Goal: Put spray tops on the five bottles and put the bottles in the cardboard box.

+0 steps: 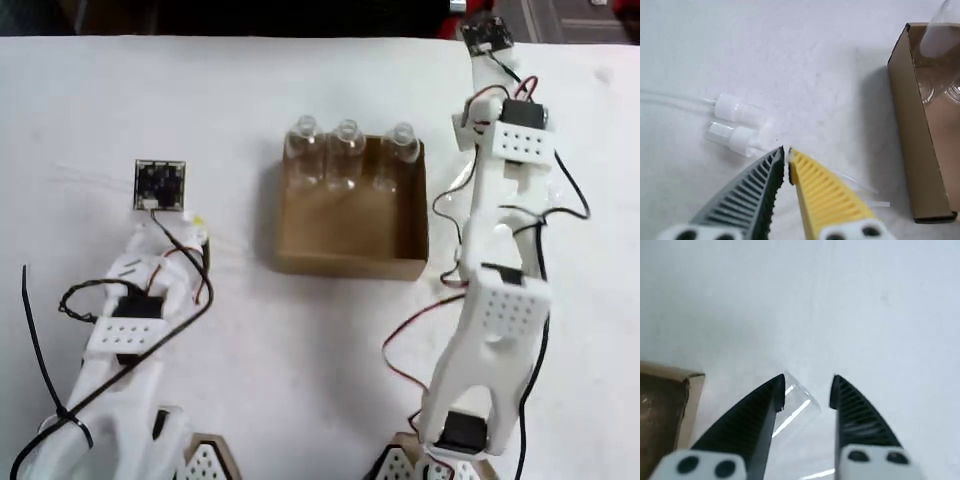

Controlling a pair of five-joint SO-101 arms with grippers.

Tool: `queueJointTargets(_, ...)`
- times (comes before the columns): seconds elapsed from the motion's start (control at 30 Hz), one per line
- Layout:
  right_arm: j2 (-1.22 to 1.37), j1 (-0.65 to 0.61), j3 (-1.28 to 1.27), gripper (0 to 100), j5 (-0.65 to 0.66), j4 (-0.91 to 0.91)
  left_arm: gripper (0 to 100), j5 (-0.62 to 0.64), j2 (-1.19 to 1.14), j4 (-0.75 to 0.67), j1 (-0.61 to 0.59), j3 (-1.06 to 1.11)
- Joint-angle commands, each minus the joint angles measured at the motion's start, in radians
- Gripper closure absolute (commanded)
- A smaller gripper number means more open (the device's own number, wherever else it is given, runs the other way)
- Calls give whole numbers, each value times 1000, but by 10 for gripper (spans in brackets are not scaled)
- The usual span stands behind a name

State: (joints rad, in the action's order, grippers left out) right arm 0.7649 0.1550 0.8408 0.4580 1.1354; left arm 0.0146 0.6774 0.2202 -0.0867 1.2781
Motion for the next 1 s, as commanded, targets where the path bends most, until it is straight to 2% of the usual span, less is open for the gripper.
queueJointTargets(0.0,191,-30,358,970,-20,42,976,-8,13,-3,10,-8)
queueJointTargets(0.17,375,-8,571,979,-20,42,976,-8,13,-3,10,-8)
queueJointTargets(0.4,481,39,672,978,-11,94,976,-8,13,-3,10,-8)
queueJointTargets(0.47,481,50,681,978,72,150,976,-8,13,-3,10,-8)
queueJointTargets(0.63,486,71,683,979,416,321,976,-8,13,-3,10,-8)
queueJointTargets(0.7,479,94,686,979,457,366,976,-8,13,-3,10,-8)
queueJointTargets(0.87,481,179,753,979,468,458,976,-9,13,-3,10,-6)
queueJointTargets(0.97,479,222,781,979,574,545,976,-9,13,-3,10,-6)
